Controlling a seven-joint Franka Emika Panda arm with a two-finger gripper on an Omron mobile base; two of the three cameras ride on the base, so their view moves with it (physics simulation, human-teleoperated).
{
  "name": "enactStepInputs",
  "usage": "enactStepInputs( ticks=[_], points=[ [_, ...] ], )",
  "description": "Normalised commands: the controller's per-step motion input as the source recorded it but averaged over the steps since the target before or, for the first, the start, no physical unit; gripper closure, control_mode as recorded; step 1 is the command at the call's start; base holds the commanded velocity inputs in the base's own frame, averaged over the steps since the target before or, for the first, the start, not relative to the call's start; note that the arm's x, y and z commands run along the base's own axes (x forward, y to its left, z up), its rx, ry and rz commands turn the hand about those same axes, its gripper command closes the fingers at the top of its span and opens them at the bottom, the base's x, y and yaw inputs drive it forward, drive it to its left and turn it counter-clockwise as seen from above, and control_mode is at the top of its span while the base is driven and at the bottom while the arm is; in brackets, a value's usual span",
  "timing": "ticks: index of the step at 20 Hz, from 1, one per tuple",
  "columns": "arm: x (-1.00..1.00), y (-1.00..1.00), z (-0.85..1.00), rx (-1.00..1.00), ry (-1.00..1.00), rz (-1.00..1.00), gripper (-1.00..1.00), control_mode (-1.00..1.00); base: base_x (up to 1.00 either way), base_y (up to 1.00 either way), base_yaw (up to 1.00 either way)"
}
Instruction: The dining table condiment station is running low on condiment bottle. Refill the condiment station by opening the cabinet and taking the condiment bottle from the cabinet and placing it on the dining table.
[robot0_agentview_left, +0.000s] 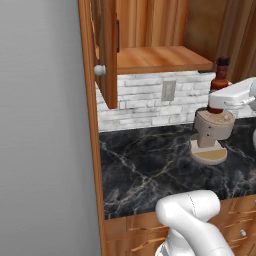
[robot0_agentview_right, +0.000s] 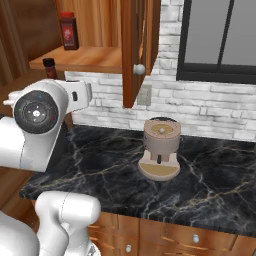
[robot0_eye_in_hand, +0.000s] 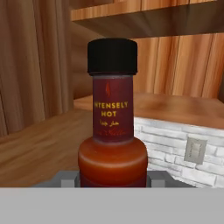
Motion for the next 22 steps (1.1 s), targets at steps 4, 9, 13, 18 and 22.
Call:
enactStepInputs(
  ticks=[4,9,13,18,22],
  points=[
    [-0.05,0.25,-0.06,-0.02,0.00,0.09,1.00,-1.00,0.00,0.00,0.00],
    [-0.12,0.00,0.00,-0.01,-0.04,0.00,1.00,-1.00,0.00,0.00,0.00],
    [-0.20,0.02,0.00,-0.01,-0.07,0.00,1.00,1.00,-0.75,0.05,-0.09],
    [0.00,0.00,0.00,0.00,0.00,0.00,1.00,1.00,-0.96,0.06,-0.33],
    [0.00,0.00,0.00,0.00,0.00,0.00,1.00,1.00,-0.87,0.00,-0.45]
  ],
)
